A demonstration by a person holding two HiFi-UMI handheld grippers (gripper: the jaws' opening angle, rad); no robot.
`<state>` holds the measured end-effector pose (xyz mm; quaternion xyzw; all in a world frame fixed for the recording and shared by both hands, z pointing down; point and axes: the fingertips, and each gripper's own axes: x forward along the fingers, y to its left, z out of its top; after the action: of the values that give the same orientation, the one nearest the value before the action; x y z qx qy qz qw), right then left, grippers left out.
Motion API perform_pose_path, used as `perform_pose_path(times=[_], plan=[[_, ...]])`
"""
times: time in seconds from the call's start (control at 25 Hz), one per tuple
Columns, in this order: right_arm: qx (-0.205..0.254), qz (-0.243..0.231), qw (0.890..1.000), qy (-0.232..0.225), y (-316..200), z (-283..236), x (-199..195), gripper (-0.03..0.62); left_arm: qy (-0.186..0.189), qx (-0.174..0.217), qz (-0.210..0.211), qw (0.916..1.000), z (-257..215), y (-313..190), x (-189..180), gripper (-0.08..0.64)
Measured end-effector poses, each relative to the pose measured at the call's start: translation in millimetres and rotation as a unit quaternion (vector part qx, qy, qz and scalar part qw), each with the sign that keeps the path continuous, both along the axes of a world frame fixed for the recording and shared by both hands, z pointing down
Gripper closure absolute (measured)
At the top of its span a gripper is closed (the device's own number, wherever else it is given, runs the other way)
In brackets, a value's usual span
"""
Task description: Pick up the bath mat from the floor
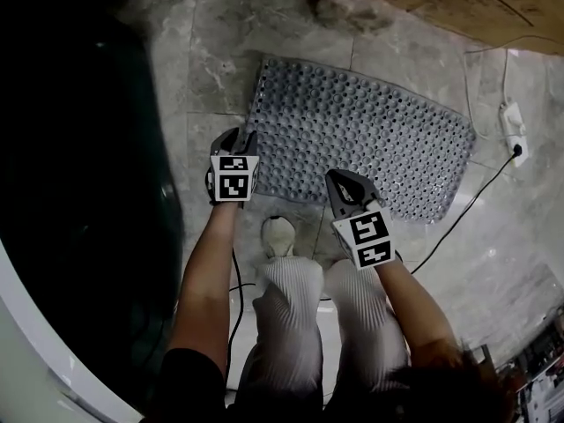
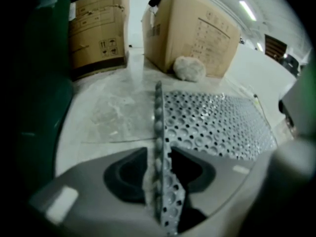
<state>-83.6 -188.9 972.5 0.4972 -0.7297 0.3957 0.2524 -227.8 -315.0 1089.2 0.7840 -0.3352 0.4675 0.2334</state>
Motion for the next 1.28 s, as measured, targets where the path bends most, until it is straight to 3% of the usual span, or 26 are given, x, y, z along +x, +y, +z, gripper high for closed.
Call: perform_pose_path(times=[0.32,0.68,0.84,1.28], plan=[[0.017,-0.002,1.0,0.012,-3,11,10,0.594,-0.007,-0.015,-0.002,0.9999,25,-1,5,0.412],[0.023,0.007,1.0,0.013,-2,6,18,0.594,-0.012,-0.039,-0.037,0.9985,23,0,6,0.508],[0.02,0.019,0.999,0.019,5,-7,26,0.594,-0.024,-0.04,-0.029,0.9985,5,1,10,0.523],[0.017,0.069,0.997,0.02,24,-87,32,0.594,-0.007,-0.041,-0.003,0.9991,-81,25,39,0.532]])
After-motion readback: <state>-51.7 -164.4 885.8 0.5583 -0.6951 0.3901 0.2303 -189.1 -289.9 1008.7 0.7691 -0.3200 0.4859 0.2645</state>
